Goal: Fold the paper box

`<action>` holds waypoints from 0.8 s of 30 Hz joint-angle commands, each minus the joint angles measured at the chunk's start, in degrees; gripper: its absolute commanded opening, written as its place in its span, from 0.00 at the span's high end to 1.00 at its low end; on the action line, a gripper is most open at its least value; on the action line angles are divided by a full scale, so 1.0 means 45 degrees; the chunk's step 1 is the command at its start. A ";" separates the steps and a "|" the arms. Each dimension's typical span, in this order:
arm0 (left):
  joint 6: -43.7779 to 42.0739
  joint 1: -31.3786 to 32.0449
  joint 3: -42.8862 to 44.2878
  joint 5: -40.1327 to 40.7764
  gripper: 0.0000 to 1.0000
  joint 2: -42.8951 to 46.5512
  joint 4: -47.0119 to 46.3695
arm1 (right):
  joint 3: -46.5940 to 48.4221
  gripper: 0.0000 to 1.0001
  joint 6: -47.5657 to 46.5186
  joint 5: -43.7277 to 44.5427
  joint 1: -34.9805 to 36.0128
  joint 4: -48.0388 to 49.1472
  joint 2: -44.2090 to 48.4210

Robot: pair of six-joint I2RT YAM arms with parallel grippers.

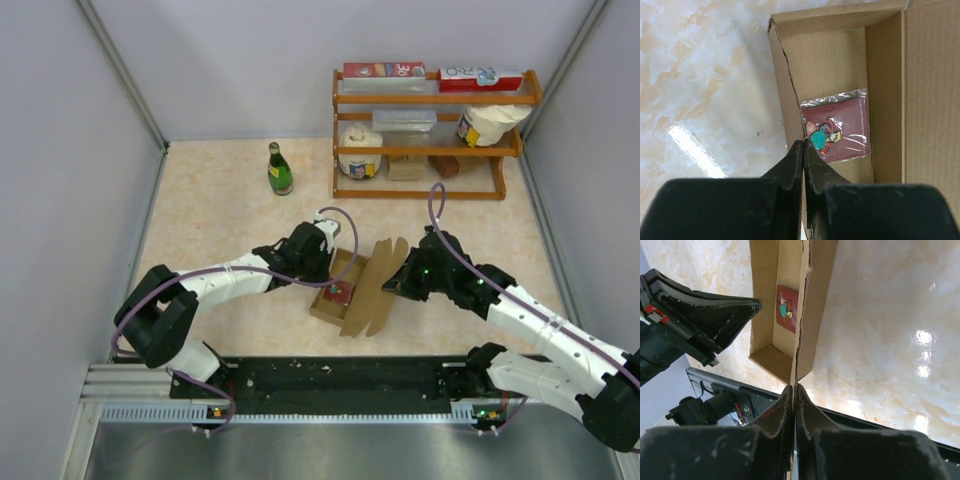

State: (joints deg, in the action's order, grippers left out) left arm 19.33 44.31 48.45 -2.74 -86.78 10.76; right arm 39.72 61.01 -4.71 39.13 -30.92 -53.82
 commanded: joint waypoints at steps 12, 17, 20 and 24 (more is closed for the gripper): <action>-0.0214 0.0094 0.0776 -0.0055 0.30 0.0847 0.0381 | 0.0976 1.00 -0.1194 0.0363 0.0229 -0.0160 -0.0266; -0.0194 0.0055 0.1304 0.0491 0.17 0.1179 0.0966 | 0.1932 1.00 -0.2326 0.0948 0.0229 -0.1389 -0.0499; -0.0233 -0.0023 0.1635 0.0956 0.13 0.1471 0.1376 | 0.2693 1.00 -0.3281 0.1008 0.0229 -0.2191 -0.0928; -0.0234 -0.0238 0.2028 0.1214 0.11 0.2601 0.2041 | 0.3651 1.00 -0.4708 0.0755 -0.0199 -0.2933 -0.1203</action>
State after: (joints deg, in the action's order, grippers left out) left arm 18.31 44.10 54.48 -0.08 -81.62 17.69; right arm 50.33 48.12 -1.72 39.29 -39.94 -58.54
